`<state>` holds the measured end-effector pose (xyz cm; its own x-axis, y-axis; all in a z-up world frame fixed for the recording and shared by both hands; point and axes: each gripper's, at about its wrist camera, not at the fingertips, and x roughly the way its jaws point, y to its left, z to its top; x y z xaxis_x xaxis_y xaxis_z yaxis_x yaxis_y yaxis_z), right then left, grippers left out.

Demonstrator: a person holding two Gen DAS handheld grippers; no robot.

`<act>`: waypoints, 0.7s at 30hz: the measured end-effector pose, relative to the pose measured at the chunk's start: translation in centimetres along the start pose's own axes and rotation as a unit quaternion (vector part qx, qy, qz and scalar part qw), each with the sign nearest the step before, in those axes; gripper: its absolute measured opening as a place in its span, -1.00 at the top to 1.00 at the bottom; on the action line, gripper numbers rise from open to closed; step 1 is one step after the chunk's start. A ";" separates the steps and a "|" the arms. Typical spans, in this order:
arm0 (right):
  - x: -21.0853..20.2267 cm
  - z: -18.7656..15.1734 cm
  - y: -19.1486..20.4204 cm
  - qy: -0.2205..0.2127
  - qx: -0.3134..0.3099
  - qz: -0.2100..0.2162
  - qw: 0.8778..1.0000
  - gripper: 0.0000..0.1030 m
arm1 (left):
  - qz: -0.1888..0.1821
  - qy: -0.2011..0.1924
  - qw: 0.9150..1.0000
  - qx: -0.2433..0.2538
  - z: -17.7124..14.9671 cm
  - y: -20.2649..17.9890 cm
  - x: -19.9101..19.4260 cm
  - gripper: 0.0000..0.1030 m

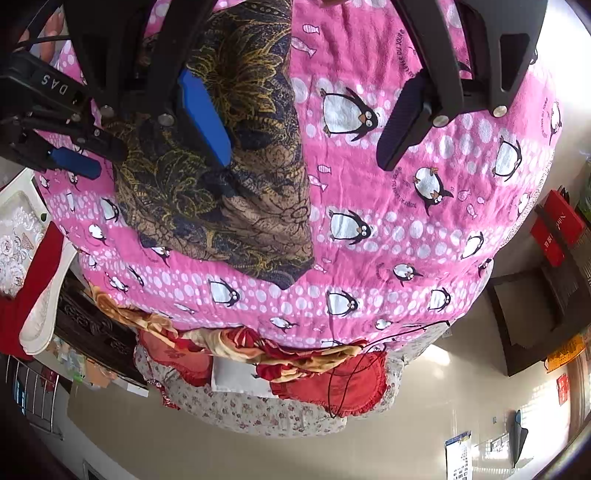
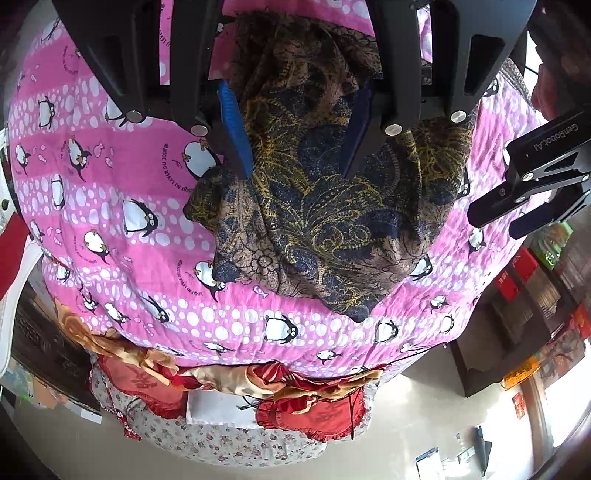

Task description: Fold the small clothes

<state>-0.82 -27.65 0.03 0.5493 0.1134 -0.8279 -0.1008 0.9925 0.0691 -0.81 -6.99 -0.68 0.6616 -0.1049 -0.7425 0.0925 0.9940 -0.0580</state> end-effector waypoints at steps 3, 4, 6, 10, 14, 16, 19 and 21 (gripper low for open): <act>0.3 0.0 0.0 0.003 -0.001 0.000 1.000 0.01 | 0.000 -0.001 1.000 0.001 -0.1 -0.2 0.0 -0.64; 0.3 0.0 -0.1 0.004 0.000 0.001 1.000 0.01 | 0.001 -0.001 1.000 0.004 -0.1 -0.3 0.0 -0.64; 0.5 0.0 -0.1 0.006 0.002 0.003 1.000 0.01 | 0.004 -0.001 1.000 0.007 -0.1 -0.4 0.0 -0.64; 0.5 0.1 -0.2 0.002 0.008 0.003 1.000 0.01 | 0.008 -0.005 1.000 0.009 -0.1 -0.4 -0.1 -0.64; 0.6 0.2 -0.3 0.004 0.007 0.005 1.000 0.01 | 0.009 -0.004 1.000 0.006 0.0 -0.2 -0.1 -0.64; 0.6 0.1 -0.2 0.004 0.007 0.006 1.000 0.01 | 0.011 -0.004 1.000 0.002 0.0 -0.1 -0.1 -0.64; 0.8 0.0 -0.1 0.007 0.006 0.009 1.000 0.01 | 0.013 -0.004 1.000 -0.002 0.1 0.1 0.0 -0.64; 0.8 0.0 -0.1 0.007 0.007 0.010 1.000 0.01 | 0.012 -0.004 1.000 -0.003 0.1 0.2 0.1 -0.64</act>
<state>-0.35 -27.66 -0.64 0.5354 0.1331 -0.8341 -0.0997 0.9906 0.0940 -0.67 -6.81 -0.70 0.6694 -0.0810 -0.7385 0.0715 0.9965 -0.0445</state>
